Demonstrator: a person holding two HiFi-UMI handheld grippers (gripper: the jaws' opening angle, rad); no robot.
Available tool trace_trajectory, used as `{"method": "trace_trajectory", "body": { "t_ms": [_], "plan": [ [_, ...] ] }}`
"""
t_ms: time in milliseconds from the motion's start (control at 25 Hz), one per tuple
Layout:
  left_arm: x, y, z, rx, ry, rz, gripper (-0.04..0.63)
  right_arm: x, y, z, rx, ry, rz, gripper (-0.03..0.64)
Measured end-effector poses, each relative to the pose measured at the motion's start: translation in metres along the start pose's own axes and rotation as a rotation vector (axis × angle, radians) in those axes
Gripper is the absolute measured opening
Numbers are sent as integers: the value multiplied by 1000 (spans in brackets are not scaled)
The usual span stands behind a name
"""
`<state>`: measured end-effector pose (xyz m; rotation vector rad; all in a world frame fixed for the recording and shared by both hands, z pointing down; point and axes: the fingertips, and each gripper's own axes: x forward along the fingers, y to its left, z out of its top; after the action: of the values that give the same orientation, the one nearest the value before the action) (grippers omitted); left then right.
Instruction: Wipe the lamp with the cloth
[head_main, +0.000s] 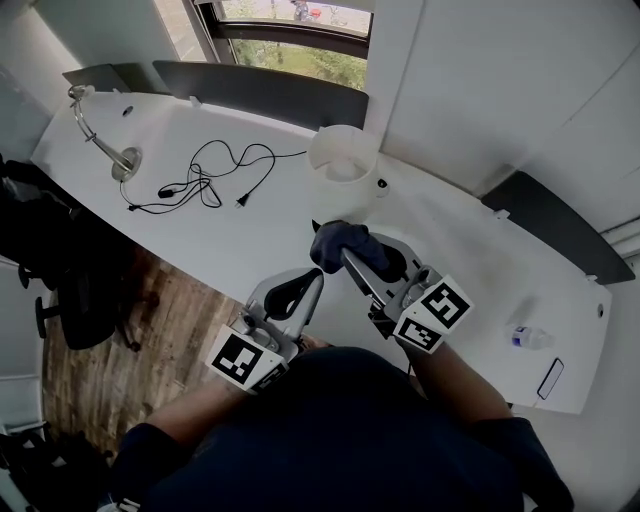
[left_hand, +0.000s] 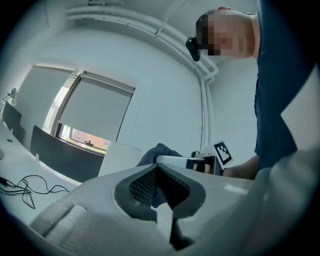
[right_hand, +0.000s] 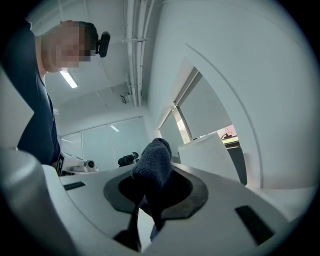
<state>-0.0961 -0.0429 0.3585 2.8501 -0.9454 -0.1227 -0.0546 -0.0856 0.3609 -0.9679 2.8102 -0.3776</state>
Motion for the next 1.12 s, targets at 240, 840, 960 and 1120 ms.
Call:
{"method": "trace_trajectory", "body": {
  "t_ms": [240, 840, 960, 1120],
  "plan": [
    [1, 5, -4, -10, 31, 47, 6, 16, -12, 19, -10, -35, 23, 87],
    [1, 18, -11, -16, 69, 103, 6, 32, -47, 5, 60, -56, 8, 88],
    [1, 19, -15, -20, 79, 111, 6, 29, -53, -6, 75, -42, 8, 89],
    [1, 20, -21, -25, 97, 122, 6, 22, -62, -28, 104, -19, -4, 88]
  ]
}}
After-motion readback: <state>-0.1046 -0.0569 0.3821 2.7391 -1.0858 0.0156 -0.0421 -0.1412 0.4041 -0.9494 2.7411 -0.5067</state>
